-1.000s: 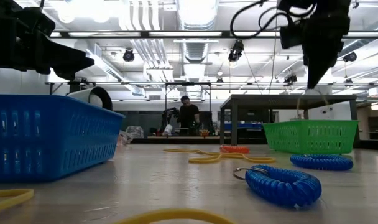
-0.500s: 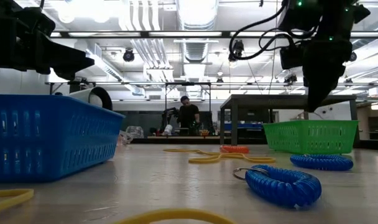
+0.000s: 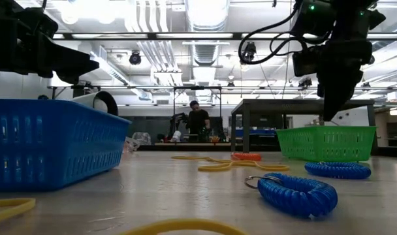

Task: Pick & Place Office Desk Supplies
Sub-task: Put the yellow rubber band into the green bin

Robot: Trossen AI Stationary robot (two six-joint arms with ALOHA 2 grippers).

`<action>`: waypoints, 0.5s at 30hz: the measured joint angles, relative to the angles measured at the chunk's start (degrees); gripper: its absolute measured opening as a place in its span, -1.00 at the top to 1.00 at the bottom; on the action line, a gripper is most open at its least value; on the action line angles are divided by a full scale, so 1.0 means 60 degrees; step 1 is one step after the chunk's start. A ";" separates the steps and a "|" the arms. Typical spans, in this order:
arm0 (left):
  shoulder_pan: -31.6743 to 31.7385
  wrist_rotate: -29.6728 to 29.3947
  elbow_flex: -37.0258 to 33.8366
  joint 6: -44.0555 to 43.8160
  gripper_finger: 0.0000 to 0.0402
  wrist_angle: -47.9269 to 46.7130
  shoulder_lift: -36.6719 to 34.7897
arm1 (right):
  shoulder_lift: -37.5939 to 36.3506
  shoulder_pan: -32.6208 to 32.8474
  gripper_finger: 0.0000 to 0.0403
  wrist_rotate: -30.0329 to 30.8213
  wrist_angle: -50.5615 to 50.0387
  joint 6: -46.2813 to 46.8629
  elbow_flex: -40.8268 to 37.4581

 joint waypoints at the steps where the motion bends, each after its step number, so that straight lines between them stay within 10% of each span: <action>1: 0.0003 -0.0004 0.0000 -0.0004 -0.06 0.0000 0.0000 | 0.0000 0.0000 0.94 0.0004 0.0027 -0.0101 0.0025; 15: 0.0004 -0.0004 0.0000 -0.0003 -0.06 0.0000 0.0000 | -0.0011 0.0000 0.36 0.0080 0.0132 -0.0498 0.0075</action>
